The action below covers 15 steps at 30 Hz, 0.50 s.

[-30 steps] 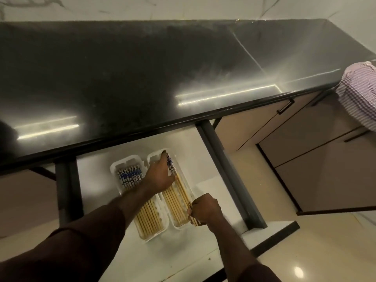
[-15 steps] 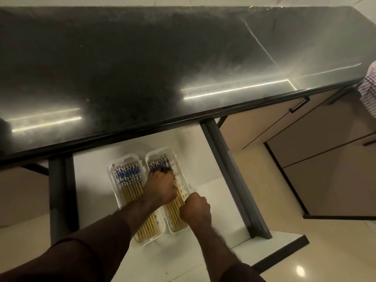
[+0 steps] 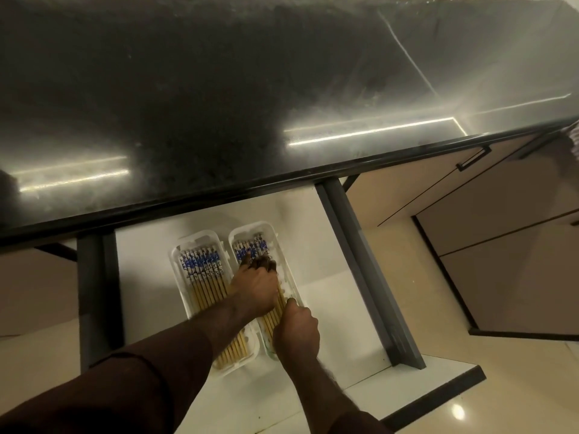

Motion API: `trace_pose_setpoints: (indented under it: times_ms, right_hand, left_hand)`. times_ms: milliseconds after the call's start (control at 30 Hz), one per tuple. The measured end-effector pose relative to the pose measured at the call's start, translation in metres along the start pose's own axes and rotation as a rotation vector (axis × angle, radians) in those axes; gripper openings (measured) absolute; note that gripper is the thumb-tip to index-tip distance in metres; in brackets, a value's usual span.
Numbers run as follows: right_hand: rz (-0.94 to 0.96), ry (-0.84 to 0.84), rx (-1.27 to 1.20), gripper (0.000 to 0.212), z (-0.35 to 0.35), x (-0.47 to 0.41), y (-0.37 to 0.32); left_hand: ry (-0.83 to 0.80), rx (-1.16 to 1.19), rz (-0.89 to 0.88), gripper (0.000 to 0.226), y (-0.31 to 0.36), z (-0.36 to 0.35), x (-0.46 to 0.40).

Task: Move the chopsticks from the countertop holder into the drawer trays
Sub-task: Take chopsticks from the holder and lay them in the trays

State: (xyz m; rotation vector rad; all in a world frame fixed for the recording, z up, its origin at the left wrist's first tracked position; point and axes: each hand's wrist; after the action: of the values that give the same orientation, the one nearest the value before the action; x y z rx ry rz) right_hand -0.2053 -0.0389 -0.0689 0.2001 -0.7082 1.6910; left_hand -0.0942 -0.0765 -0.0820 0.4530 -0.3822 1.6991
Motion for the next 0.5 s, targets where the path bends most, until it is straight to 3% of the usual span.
trace_pose_setpoints:
  times_ms: [233,500]
  right_hand:
    - [0.094,0.016,0.037,0.056,-0.002,0.012,-0.001]
    - [0.113,-0.020,0.053,0.050,0.004,0.018,0.005]
  left_hand:
    - [0.007,-0.088,0.015,0.052,0.004,-0.010,-0.004]
    - [0.058,-0.147,0.036,0.068,0.010,-0.017,-0.003]
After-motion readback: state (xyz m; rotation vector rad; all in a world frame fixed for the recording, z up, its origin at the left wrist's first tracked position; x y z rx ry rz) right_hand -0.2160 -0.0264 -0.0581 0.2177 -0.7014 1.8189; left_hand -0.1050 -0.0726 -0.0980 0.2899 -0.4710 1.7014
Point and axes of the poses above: each hand's wrist, its own x-axis away from the middle knuckle, its own z-axis out of the back of the hand, y = z × x, and after that the axes turned 11 degrees about z, right-handed
